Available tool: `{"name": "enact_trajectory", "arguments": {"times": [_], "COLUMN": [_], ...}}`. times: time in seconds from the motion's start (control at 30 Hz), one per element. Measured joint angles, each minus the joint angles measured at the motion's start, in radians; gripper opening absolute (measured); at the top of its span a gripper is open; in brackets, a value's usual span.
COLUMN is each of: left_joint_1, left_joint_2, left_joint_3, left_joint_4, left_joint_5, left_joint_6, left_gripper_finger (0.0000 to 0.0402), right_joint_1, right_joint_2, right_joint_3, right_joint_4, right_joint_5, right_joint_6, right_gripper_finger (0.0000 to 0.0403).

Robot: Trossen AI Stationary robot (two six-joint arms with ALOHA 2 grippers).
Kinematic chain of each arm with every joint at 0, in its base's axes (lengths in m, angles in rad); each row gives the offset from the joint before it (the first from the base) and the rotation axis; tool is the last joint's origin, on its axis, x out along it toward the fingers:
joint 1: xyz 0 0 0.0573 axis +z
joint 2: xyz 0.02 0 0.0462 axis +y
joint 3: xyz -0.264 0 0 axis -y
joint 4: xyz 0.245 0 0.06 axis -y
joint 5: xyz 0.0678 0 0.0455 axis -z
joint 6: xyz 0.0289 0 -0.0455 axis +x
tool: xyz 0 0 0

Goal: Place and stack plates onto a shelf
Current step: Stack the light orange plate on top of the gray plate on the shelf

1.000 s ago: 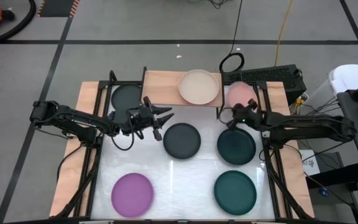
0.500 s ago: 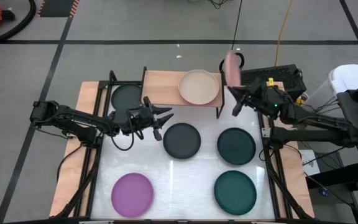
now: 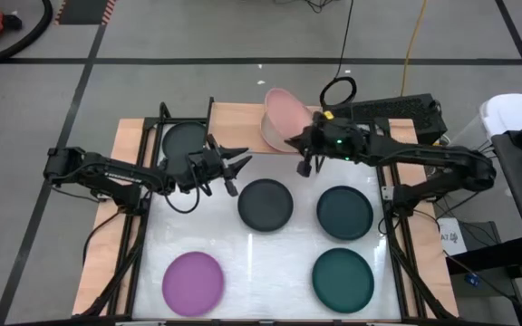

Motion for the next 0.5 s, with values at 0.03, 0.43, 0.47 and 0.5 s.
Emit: {"name": "enact_trajectory", "arguments": {"times": [0.03, 0.43, 0.47, 0.5], "left_joint_1": [0.001, 0.002, 0.002, 0.002], "left_joint_2": [0.0, 0.0, 0.0, 0.0], "left_joint_3": [0.0, 0.0, 0.0, 0.0], "left_joint_4": [-0.001, -0.012, -0.013, -0.013], "left_joint_5": [0.0, -0.001, -0.001, -0.001], "left_joint_6": [0.0, -0.005, -0.005, -0.005], "left_gripper_finger": [0.012, 0.012, 0.012, 0.012], "right_joint_1": [0.003, 0.004, 0.006, 0.008], "right_joint_2": [0.018, 0.109, 0.115, 0.119], "right_joint_3": [0.011, 0.013, 0.013, 0.012], "right_joint_4": [-0.01, -0.064, -0.069, -0.071], "right_joint_5": [0.019, 0.149, 0.149, 0.149], "right_joint_6": [-0.006, -0.014, -0.015, -0.016], "right_gripper_finger": [0.0002, 0.0004, 0.0004, 0.0005]}}
